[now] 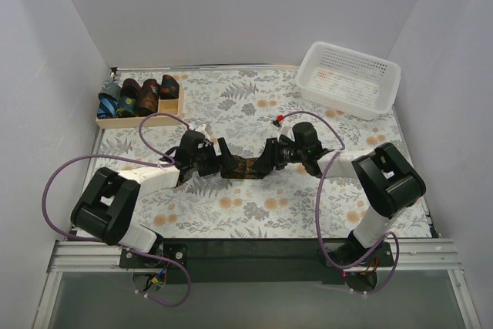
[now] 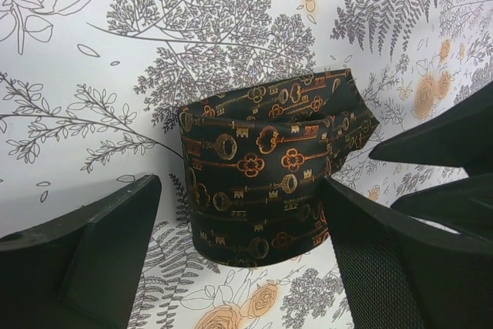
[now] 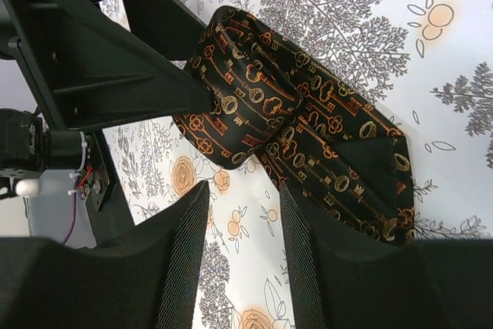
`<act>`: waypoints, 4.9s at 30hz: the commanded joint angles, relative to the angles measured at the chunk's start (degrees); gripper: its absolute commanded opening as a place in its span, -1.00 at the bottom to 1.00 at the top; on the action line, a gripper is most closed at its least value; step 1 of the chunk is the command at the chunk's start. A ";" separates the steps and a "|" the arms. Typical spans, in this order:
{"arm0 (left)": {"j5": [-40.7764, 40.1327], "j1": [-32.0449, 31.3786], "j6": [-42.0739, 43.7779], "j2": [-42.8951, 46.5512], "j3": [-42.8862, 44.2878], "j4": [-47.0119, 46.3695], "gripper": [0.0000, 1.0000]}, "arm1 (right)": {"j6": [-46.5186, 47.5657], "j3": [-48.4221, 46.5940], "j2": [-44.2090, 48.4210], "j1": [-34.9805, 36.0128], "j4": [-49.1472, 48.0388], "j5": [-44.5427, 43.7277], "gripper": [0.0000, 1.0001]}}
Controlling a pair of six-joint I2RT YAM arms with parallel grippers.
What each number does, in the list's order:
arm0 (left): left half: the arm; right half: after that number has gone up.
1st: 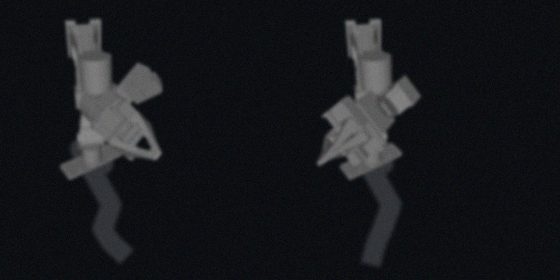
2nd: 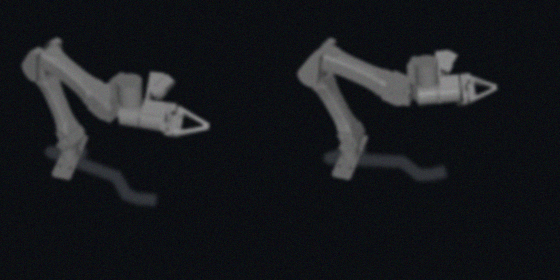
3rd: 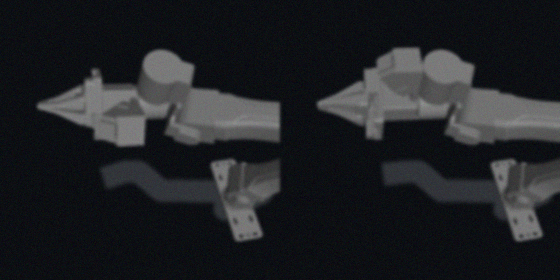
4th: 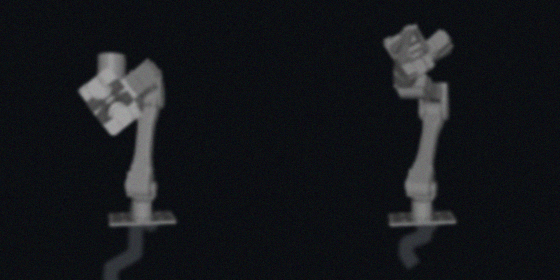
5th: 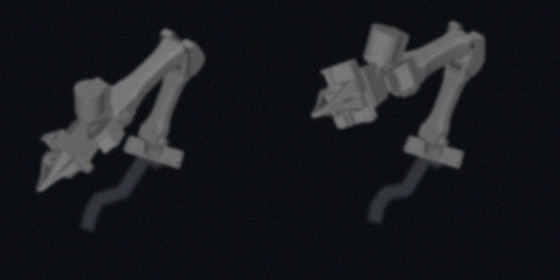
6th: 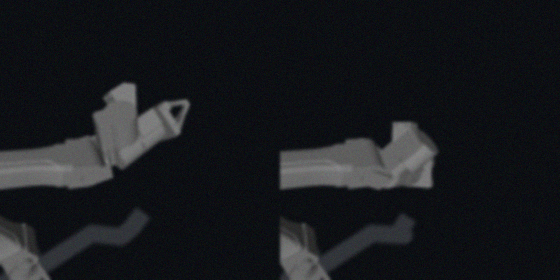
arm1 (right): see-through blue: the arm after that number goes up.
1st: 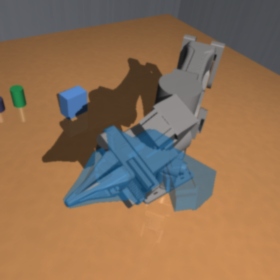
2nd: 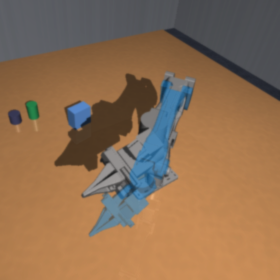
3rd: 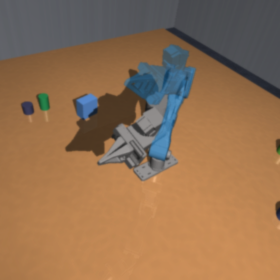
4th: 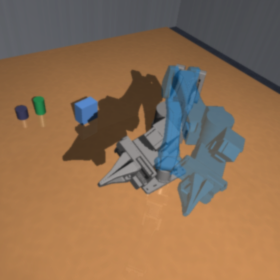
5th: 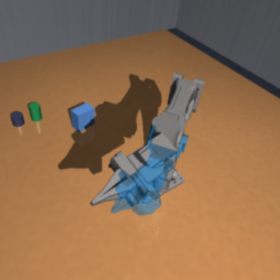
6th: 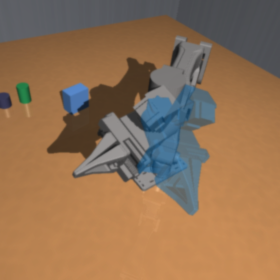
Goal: Roll the ties
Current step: Roll the tie
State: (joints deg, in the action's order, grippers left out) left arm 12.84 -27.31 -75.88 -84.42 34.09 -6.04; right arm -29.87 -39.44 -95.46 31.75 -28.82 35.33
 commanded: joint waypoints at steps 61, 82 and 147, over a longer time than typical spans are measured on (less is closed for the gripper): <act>-5.97 -0.55 1.60 -0.31 5.72 12.44 0.11 | 14.48 -5.66 1.76 0.16 7.97 -11.75 -0.25; -57.72 -2.13 12.94 -11.97 27.87 55.43 0.18 | 19.41 -0.37 10.56 -0.55 13.96 -21.18 -0.25; -39.56 -10.83 13.39 -15.09 42.64 44.54 0.53 | 20.02 -0.64 10.90 -0.46 14.23 -16.52 -0.24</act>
State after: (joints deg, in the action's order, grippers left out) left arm -28.77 -38.06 -61.34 -105.60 77.28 41.10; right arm -10.48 -40.23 -86.70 31.46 -13.45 17.96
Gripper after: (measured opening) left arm 0.754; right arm 0.377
